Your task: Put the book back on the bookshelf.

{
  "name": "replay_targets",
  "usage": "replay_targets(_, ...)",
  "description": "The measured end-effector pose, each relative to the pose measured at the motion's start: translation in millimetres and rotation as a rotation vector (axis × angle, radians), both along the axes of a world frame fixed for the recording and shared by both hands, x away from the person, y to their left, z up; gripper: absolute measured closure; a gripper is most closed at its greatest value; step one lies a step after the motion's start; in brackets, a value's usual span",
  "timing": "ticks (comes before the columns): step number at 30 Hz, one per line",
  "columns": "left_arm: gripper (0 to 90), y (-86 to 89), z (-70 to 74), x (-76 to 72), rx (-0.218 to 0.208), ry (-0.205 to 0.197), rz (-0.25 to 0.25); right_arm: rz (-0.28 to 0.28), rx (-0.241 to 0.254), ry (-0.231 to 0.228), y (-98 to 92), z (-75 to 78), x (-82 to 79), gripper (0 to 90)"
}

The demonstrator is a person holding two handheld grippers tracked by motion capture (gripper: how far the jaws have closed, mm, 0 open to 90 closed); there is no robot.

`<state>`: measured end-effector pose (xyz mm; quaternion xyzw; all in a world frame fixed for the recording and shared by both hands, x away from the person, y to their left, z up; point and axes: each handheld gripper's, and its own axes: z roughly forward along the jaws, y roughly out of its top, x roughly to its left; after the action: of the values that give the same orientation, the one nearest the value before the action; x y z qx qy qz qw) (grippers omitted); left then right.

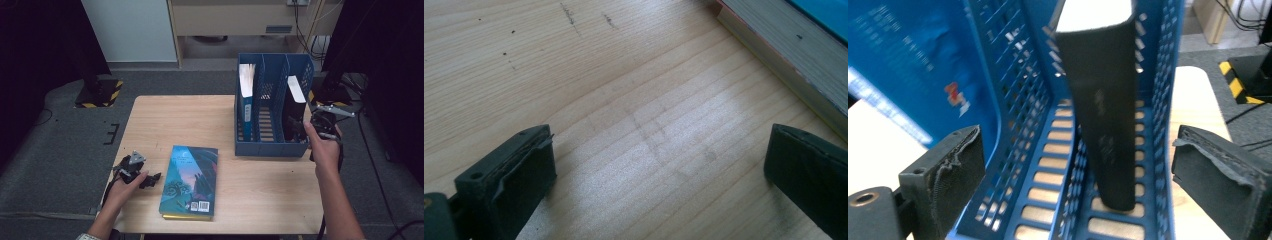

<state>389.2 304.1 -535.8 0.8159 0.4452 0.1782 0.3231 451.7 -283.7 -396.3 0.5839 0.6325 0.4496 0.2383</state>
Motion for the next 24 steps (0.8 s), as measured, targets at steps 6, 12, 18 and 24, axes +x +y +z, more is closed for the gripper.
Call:
replay_targets(6, 0.0, -0.5, -0.1, -0.1, -0.001, -0.001, 0.002, 0.053, -0.007, -0.023, 15.1, -7.9, -23.7, 8.5)
replay_targets(12, 0.0, -0.9, -0.1, -0.2, -0.002, 0.0, 0.004, 0.117, -0.002, -0.038, 35.7, -20.4, -44.4, 11.2)
replay_targets(18, 0.0, -2.1, 1.2, 0.1, 0.006, 0.011, 0.009, 0.193, -0.035, -0.023, 68.5, -32.5, -57.0, 13.3)
replay_targets(24, 2.0, -1.0, 2.3, -0.5, 0.002, 0.013, 0.005, 0.268, -0.06, -0.007, 100.4, -39.5, -64.2, 13.7)
